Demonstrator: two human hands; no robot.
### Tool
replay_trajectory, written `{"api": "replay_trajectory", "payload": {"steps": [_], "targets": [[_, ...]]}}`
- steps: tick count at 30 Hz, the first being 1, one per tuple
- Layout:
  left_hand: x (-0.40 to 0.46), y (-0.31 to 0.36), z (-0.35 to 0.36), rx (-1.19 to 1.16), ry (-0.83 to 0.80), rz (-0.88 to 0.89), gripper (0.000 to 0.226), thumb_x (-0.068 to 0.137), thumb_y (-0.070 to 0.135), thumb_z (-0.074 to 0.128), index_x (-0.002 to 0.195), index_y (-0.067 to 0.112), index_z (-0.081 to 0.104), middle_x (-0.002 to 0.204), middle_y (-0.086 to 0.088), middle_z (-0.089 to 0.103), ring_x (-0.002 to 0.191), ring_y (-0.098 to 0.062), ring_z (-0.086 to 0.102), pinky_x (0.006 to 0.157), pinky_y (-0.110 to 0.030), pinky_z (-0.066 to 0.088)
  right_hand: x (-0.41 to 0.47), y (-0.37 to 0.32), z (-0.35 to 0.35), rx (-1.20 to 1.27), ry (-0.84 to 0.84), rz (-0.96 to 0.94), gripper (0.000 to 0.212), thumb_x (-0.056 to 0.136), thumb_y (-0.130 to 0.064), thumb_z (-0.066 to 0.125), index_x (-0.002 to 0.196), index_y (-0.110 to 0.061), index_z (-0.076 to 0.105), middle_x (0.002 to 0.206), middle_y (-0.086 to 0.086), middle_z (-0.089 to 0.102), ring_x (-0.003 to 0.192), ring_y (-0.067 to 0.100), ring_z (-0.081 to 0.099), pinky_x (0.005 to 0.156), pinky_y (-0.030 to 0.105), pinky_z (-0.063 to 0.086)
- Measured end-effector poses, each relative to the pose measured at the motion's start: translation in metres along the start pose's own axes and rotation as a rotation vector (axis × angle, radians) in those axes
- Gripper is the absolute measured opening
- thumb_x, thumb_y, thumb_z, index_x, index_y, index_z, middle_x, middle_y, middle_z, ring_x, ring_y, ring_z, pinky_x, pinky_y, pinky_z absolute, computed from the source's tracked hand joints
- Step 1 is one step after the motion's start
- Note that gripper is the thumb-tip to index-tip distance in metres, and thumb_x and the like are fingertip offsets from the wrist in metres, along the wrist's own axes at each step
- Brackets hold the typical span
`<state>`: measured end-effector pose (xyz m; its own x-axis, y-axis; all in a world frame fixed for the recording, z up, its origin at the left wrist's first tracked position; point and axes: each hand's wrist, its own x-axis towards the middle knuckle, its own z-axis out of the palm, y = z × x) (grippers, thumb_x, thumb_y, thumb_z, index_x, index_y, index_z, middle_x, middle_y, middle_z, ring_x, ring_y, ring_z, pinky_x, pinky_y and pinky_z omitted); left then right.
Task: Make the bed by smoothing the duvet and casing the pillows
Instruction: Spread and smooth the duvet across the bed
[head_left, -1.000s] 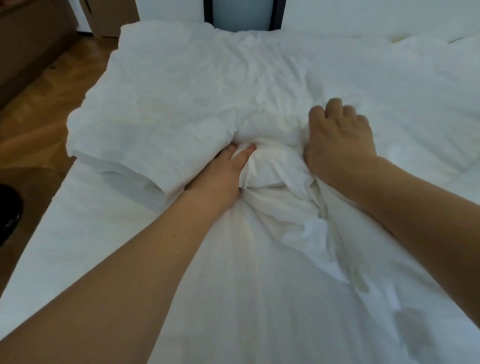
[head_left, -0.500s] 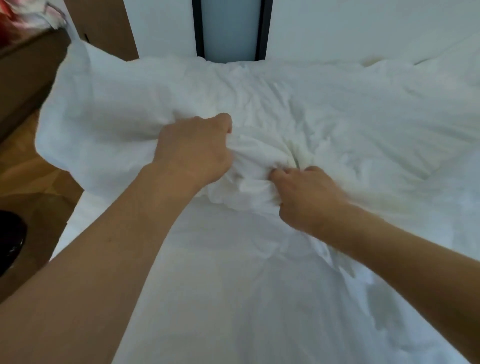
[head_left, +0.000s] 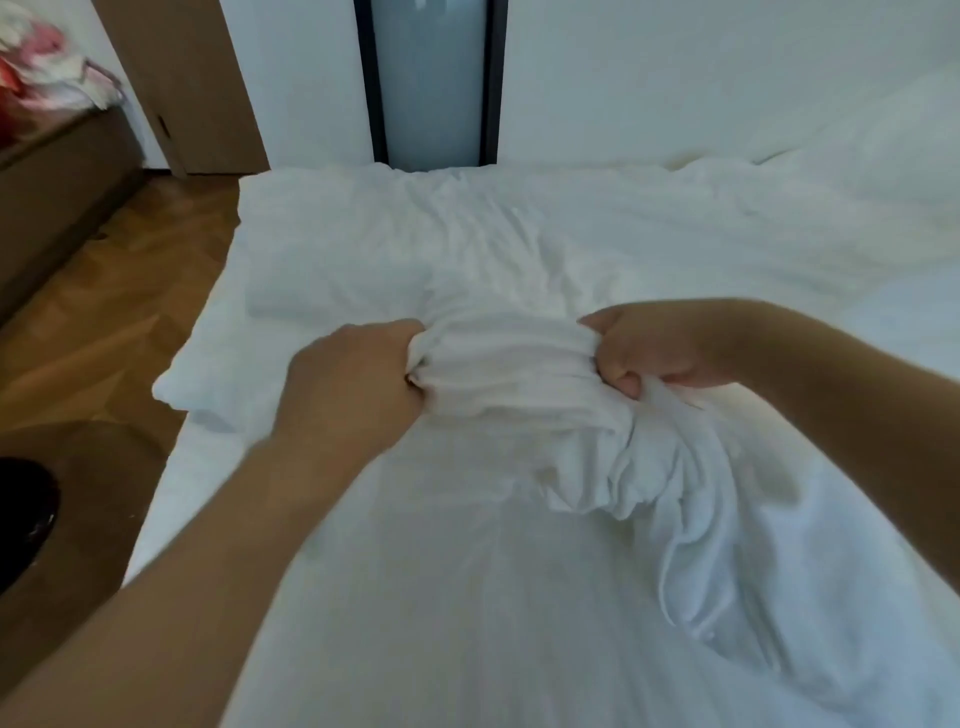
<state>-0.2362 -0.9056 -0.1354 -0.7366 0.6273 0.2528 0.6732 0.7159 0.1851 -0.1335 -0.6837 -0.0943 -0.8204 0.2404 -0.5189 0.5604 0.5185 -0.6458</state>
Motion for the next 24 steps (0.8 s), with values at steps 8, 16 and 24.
{"api": "replay_trajectory", "payload": {"steps": [8,16,24], "targets": [[-0.119,-0.012,0.000,0.775,-1.483,0.085,0.054,0.095,0.024,0.052,0.147,0.015,0.040,0.152,-0.010,0.037,0.137,-0.028,0.039,0.111,-0.034,0.032,-0.043,0.027,0.109,0.140,-0.532,0.062,0.043,0.089,0.004,0.051,0.125,-0.019,0.060,0.135,0.002,0.056,0.126,0.016,0.051,0.110,0.034,0.039],[-0.129,0.161,0.001,0.064,-1.004,0.546,0.045,0.085,0.051,0.055,0.120,0.022,0.053,0.097,0.003,0.058,0.091,-0.022,0.052,0.072,-0.031,0.041,-0.126,0.113,0.033,0.420,0.199,0.131,0.026,0.091,0.004,0.047,0.114,0.000,0.059,0.101,0.021,0.071,0.090,0.033,0.070,0.080,0.041,0.057],[-0.156,0.267,0.111,0.657,-0.557,0.524,0.092,0.083,0.047,0.058,0.149,0.001,0.014,0.144,-0.023,0.020,0.129,-0.042,0.030,0.106,-0.063,0.024,-0.191,0.322,0.014,0.526,1.071,0.731,0.043,0.092,-0.016,0.043,0.132,-0.001,0.045,0.133,0.019,0.047,0.119,0.036,0.047,0.096,0.040,0.041]]}}
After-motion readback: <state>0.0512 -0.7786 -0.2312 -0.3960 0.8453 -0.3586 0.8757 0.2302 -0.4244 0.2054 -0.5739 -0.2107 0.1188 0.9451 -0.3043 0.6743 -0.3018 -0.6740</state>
